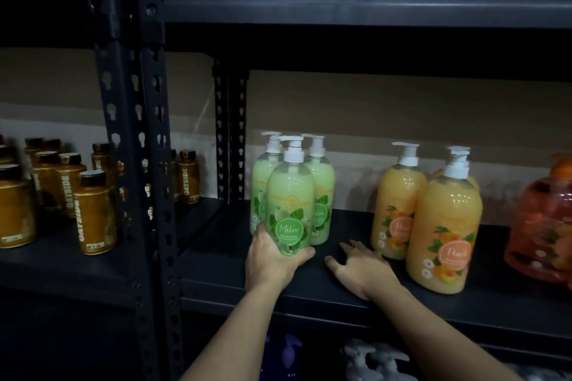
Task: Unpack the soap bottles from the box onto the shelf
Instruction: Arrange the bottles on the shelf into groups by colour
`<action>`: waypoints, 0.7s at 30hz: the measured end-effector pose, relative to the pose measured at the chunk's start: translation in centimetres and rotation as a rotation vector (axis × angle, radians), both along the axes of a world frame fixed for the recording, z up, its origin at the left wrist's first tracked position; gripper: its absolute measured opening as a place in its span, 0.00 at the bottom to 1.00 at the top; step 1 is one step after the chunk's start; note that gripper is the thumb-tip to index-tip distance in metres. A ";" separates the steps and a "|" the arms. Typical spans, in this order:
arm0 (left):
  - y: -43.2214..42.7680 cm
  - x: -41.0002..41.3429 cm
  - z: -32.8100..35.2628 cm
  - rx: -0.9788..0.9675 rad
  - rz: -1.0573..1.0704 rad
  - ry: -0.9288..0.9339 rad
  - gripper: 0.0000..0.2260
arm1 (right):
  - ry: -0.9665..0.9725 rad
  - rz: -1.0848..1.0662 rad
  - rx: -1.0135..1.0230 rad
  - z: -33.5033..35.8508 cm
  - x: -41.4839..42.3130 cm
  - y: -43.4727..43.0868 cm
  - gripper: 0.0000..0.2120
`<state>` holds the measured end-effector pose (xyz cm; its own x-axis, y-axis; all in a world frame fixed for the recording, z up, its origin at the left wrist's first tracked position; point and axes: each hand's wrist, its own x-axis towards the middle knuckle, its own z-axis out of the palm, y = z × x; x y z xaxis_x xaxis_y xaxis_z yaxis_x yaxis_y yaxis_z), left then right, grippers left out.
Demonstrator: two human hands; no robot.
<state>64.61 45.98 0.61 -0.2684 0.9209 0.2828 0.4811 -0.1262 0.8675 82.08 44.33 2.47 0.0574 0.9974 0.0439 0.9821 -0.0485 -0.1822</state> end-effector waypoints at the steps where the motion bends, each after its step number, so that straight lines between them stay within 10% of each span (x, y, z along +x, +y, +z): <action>1: 0.0 0.0 0.0 0.000 0.003 -0.002 0.45 | -0.001 0.002 -0.001 0.1 0.0 0.0 0.33; 21: -0.5 0.2 0.4 -0.015 0.000 0.000 0.45 | -0.008 0.016 0.012 -0.2 0.1 0.3 0.33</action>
<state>64.79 45.45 1.05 -0.2681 0.9251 0.2689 0.4815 -0.1131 0.8691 82.22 44.66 2.28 0.0408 0.9976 0.0559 0.9841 -0.0304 -0.1753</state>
